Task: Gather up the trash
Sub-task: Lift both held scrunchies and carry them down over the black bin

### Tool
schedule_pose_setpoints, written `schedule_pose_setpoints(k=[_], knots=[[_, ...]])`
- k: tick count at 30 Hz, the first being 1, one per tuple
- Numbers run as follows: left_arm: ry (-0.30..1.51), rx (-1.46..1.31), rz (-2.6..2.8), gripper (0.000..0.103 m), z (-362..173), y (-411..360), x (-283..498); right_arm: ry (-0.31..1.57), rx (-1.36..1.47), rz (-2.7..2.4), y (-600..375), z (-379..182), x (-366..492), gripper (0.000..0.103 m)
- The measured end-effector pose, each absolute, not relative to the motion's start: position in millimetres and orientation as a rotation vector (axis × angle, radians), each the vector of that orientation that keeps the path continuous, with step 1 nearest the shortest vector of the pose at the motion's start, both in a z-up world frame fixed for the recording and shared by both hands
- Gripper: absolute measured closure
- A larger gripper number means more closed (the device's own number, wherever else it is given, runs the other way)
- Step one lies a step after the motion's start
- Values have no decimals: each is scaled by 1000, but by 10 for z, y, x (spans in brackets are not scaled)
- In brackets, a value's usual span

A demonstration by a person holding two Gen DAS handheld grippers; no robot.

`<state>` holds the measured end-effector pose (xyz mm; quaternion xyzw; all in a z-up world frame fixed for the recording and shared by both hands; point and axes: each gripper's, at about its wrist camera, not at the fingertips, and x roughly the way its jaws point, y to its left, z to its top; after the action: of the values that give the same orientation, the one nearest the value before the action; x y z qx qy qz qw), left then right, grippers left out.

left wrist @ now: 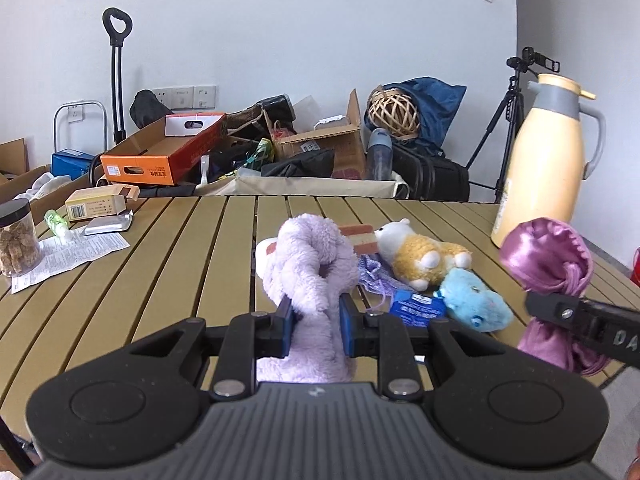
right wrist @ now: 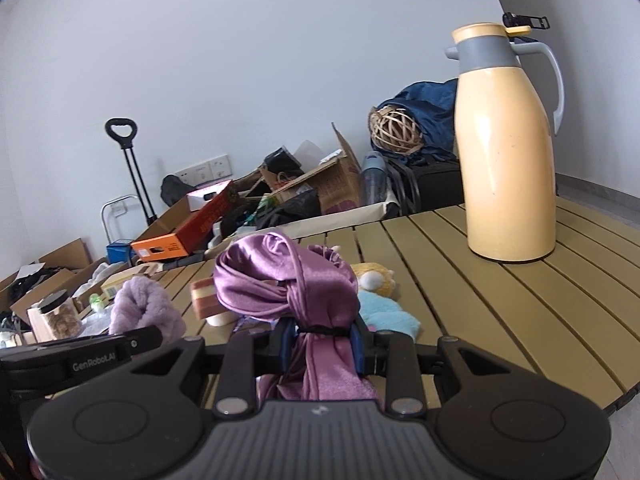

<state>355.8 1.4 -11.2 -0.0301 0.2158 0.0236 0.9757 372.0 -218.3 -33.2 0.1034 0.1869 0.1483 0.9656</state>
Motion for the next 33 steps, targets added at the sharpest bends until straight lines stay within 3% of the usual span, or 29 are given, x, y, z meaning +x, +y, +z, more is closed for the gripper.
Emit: schedule_pose_setpoints(k=[33], knots=[[518, 39, -6, 80, -191, -85, 2126, 566, 209, 378, -2019, -642, 2415, 76]])
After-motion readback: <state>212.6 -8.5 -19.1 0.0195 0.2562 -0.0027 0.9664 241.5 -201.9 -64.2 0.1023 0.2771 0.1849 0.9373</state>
